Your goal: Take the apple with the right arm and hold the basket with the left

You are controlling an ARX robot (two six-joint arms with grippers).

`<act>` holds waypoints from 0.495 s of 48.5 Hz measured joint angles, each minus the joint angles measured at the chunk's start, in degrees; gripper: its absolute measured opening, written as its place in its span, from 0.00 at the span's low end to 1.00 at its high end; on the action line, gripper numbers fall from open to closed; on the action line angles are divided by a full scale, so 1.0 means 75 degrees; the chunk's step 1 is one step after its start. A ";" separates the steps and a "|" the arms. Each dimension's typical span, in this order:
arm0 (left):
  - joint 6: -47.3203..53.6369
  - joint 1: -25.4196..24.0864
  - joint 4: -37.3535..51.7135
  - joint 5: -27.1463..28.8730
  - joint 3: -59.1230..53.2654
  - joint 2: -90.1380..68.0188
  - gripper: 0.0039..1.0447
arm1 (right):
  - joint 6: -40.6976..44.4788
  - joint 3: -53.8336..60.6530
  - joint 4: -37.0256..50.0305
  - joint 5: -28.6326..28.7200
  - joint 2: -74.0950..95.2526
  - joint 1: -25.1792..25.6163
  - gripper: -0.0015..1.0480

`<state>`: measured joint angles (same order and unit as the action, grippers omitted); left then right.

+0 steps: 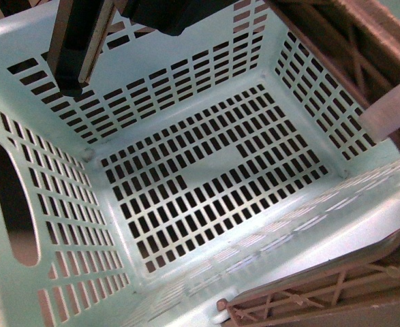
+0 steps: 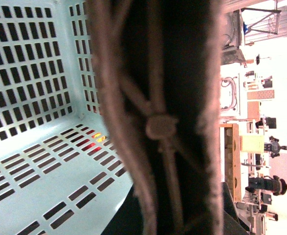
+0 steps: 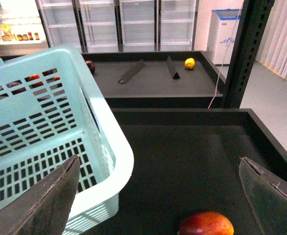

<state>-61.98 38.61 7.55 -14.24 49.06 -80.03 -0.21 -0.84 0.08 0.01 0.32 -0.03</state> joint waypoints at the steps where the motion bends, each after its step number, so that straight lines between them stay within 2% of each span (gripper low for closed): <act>1: 0.0003 0.0000 0.0000 0.0006 0.0000 0.0000 0.05 | 0.0000 0.0000 0.0000 0.0000 0.0000 0.0000 0.91; 20: 0.0006 0.0003 0.0000 0.0009 0.0000 0.0000 0.05 | 0.0000 0.0000 0.0000 0.0000 0.0000 0.0000 0.91; 21: 0.0006 0.0003 0.0000 0.0009 0.0000 0.0000 0.05 | -0.0102 -0.0055 -0.0143 -0.0146 0.0099 -0.0044 0.91; 24: 0.0015 0.0003 0.0000 -0.0003 0.0000 -0.0003 0.05 | -0.1314 -0.0828 -0.1947 -0.1358 0.1116 -0.0332 0.91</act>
<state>-61.87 38.63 7.55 -14.26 49.06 -80.05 -10.07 -7.05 -14.52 -10.17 8.69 -2.52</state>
